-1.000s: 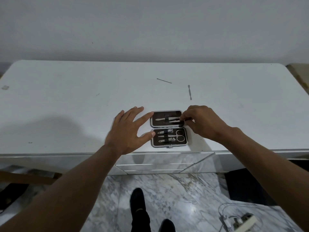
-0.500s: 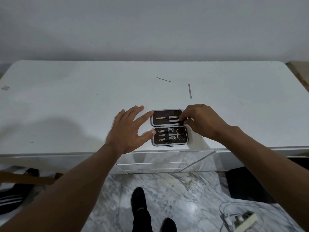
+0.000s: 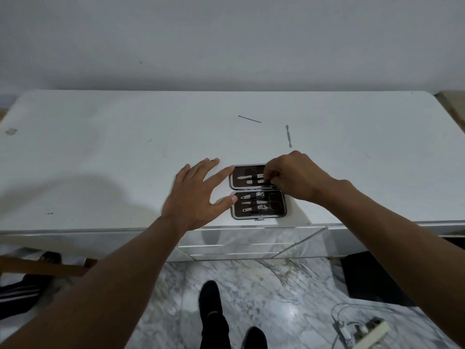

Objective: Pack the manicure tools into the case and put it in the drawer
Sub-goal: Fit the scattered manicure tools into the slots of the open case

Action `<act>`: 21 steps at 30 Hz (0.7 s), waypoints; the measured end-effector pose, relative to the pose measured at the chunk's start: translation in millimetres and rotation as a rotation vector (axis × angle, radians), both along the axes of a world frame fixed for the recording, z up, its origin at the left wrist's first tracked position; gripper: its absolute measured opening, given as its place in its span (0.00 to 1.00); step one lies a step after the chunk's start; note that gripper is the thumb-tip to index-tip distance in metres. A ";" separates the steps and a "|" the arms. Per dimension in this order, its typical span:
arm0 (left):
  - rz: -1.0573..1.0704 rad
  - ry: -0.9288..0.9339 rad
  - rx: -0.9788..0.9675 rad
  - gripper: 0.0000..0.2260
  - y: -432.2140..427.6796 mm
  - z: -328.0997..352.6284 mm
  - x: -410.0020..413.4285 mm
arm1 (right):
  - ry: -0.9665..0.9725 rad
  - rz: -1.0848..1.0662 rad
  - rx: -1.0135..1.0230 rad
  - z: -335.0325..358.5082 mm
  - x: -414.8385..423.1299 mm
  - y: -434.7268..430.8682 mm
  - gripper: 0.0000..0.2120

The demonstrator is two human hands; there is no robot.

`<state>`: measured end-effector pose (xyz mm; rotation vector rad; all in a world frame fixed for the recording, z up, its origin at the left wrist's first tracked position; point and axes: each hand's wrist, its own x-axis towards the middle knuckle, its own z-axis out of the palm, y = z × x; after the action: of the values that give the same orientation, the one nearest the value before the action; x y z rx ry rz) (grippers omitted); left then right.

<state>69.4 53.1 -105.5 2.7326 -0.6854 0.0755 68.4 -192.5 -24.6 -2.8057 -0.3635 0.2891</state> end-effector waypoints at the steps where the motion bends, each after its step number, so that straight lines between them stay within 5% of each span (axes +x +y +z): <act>1: 0.000 -0.001 -0.006 0.30 -0.1 -0.1 -0.2 | 0.001 0.008 -0.001 -0.4 0.3 2.6 0.13; 21: 0.006 -0.002 0.000 0.30 0.2 -1.4 0.5 | -0.013 0.040 0.102 -7.8 -0.4 12.2 0.10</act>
<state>69.8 53.3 -106.9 2.7351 -0.6781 0.0800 67.9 -180.3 -32.4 -2.7037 -0.4250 0.2536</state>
